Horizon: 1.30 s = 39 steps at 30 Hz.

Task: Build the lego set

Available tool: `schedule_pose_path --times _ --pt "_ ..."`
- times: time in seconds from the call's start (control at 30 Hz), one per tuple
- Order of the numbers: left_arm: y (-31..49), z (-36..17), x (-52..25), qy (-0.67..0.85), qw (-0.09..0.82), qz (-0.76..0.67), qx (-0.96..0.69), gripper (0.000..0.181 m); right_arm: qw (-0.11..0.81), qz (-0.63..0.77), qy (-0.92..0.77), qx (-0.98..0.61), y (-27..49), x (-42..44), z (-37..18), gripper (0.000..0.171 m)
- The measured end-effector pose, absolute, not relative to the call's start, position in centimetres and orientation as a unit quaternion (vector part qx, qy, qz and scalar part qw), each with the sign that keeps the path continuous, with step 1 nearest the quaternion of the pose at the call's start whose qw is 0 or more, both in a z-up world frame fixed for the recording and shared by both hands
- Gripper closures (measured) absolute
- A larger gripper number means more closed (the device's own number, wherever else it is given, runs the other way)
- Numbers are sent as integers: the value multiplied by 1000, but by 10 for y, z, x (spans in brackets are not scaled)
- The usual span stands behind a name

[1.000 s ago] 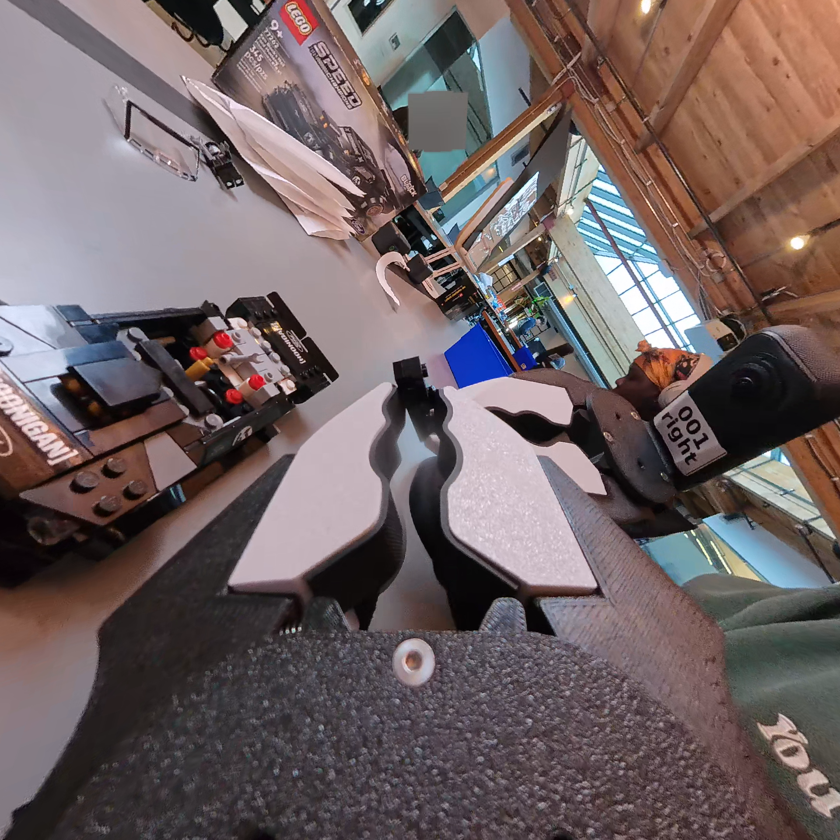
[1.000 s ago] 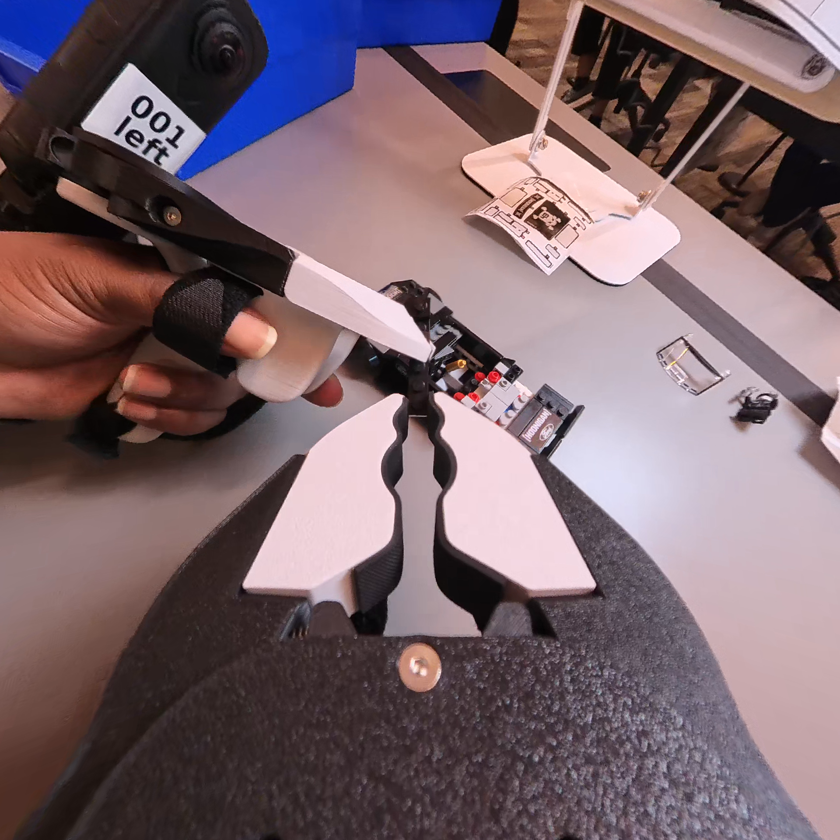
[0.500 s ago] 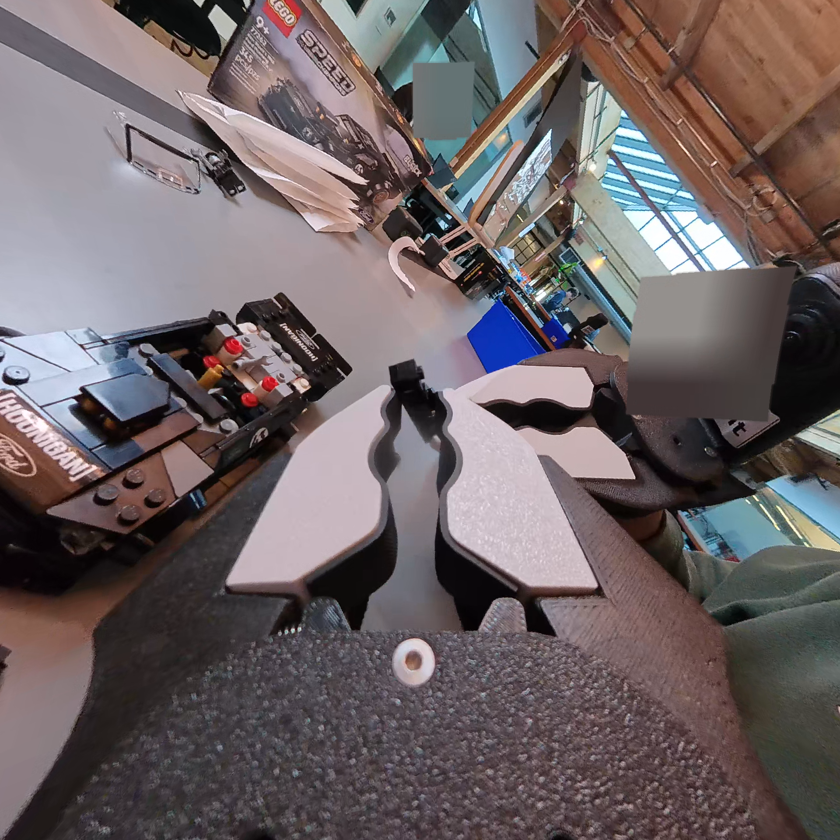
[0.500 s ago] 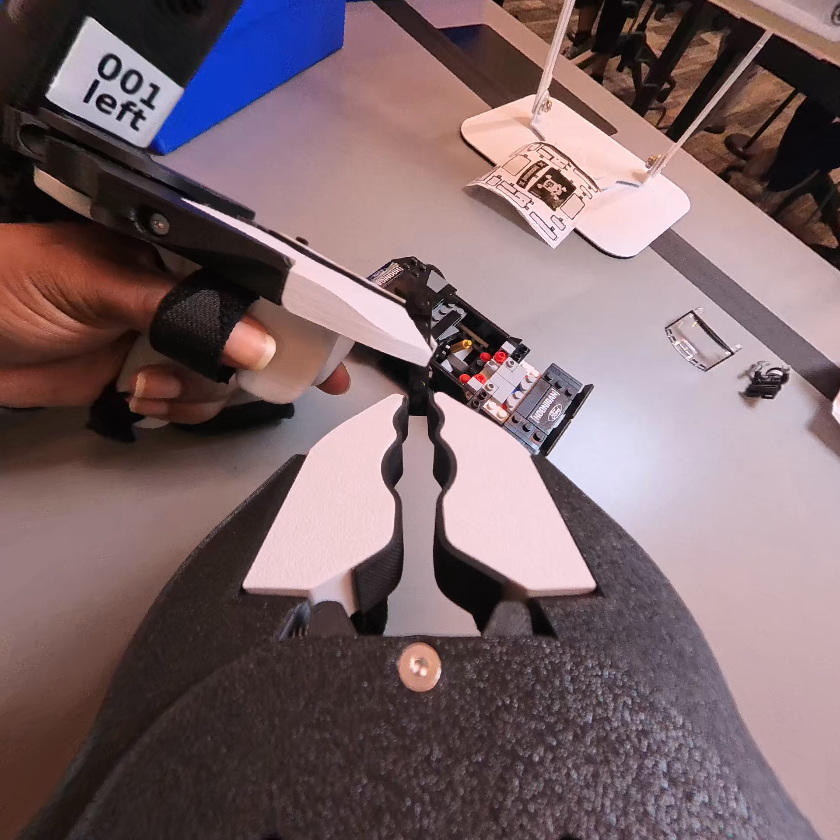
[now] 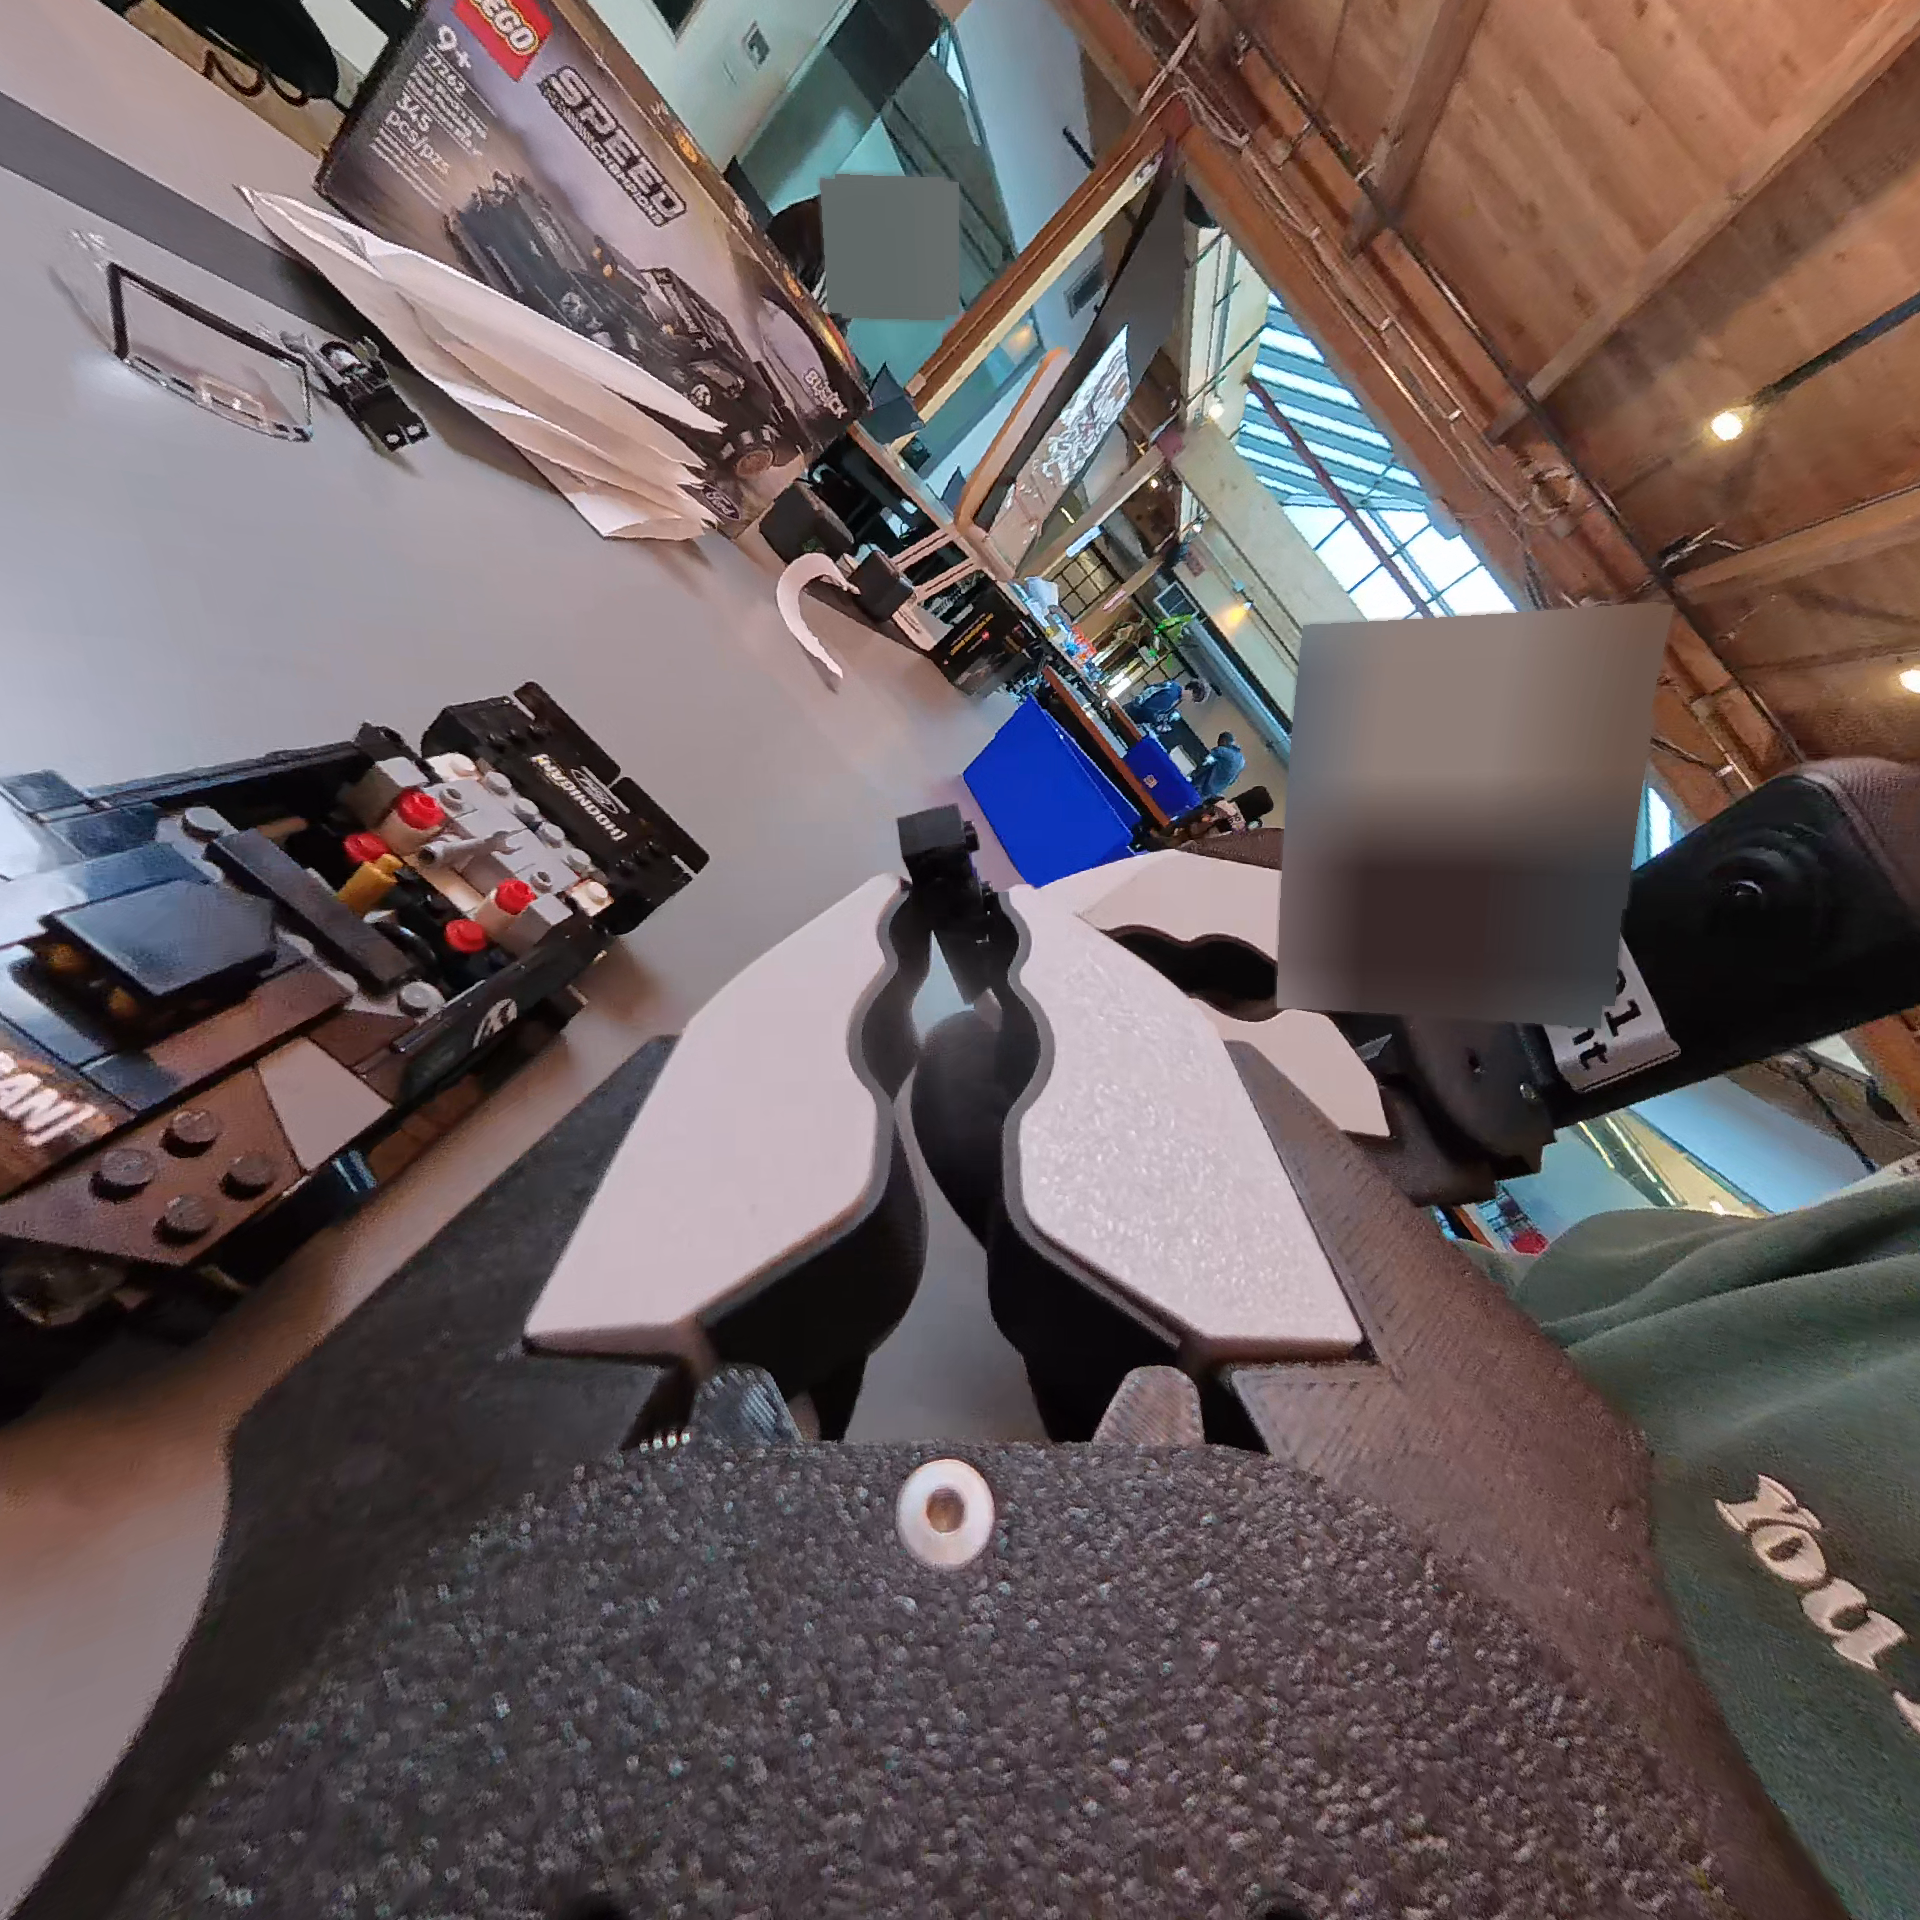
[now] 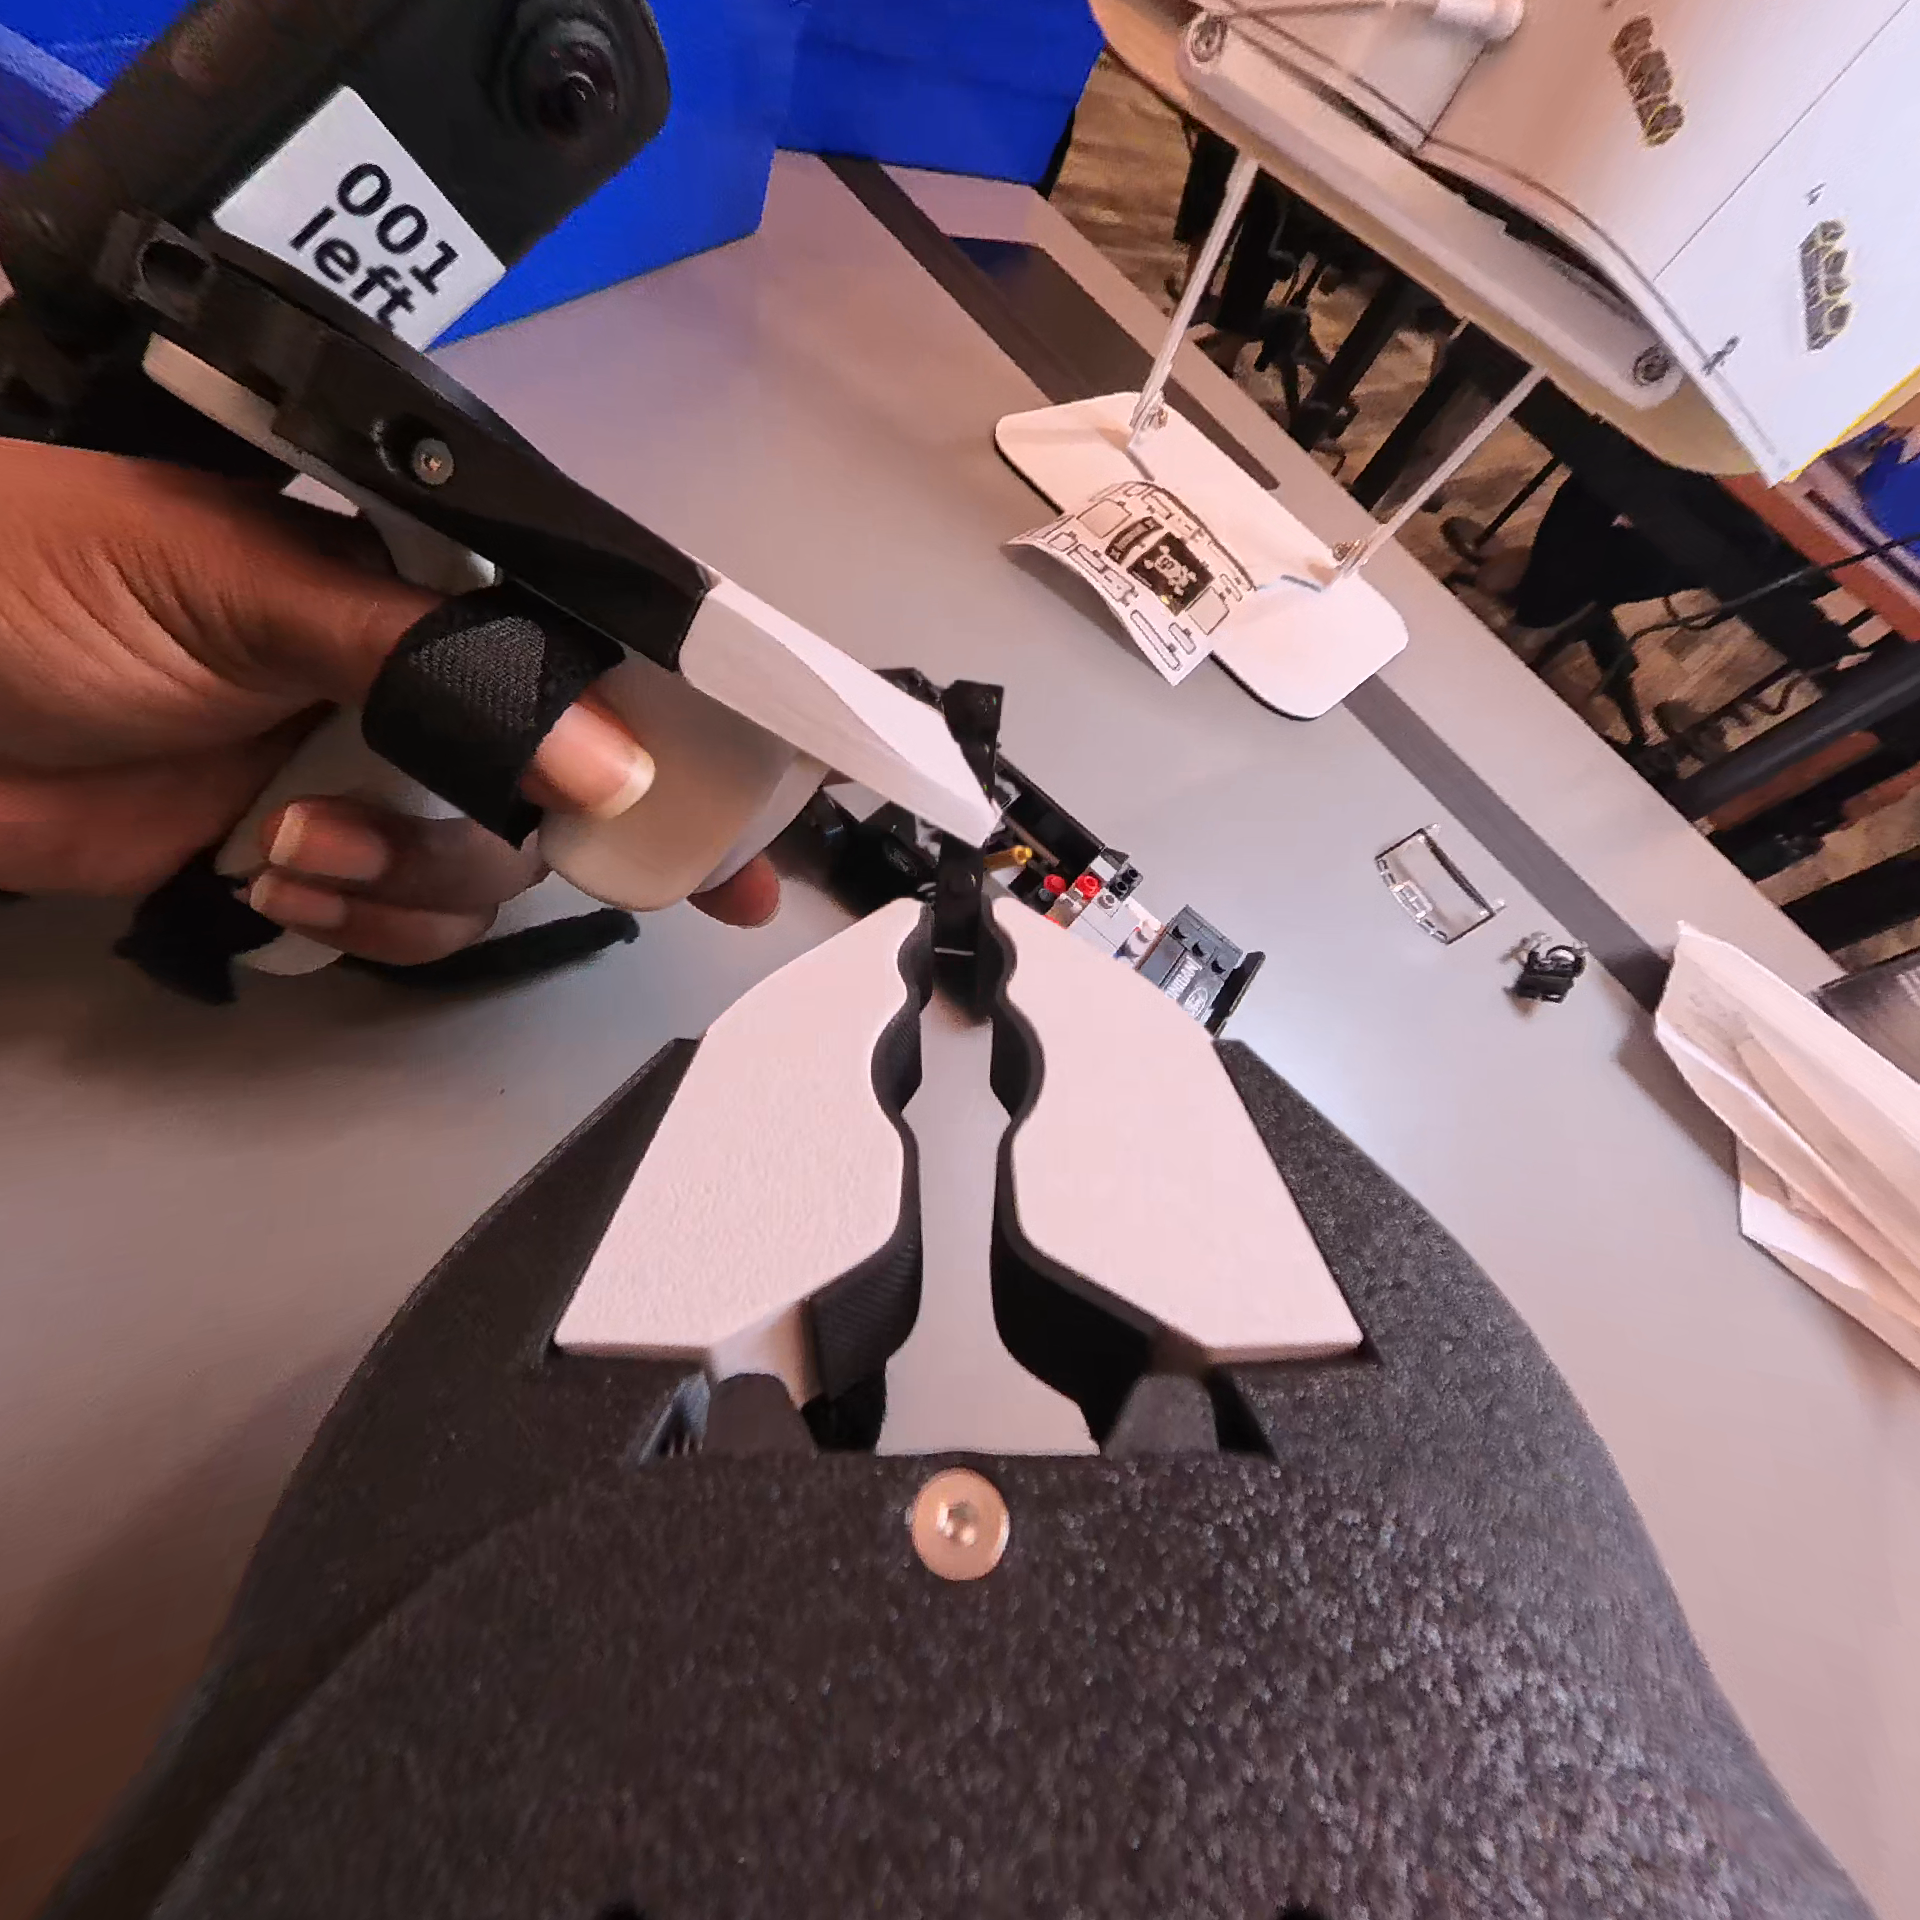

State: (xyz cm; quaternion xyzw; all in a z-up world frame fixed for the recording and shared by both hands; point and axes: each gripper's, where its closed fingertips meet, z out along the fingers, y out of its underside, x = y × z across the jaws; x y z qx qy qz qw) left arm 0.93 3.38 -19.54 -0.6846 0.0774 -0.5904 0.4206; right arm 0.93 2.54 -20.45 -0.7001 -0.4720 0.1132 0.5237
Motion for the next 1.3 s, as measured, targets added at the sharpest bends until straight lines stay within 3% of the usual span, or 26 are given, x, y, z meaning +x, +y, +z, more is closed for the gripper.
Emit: schedule_pose_path --times 0.23,0.37,0.43,0.77,1.07,1.3 --pt "33 -195 8 60 411 -609 -676 168 540 108 -467 -692 24 8 -204 163" --pt "28 -193 8 95 414 -597 -680 167 511 178 -446 -713 23 10 -205 163" --pt "24 -192 7 128 424 -568 -693 138 487 226 -438 -721 23 14 -205 163" --pt "16 -198 4 339 447 -387 -732 148 332 359 -387 -782 25 55 -216 163" --pt "32 -209 5 412 441 -307 -736 153 288 237 -460 -806 70 111 -262 163" --pt "66 -262 -33 494 415 -76 -760 139 248 181 -523 -795 90 115 -285 163"
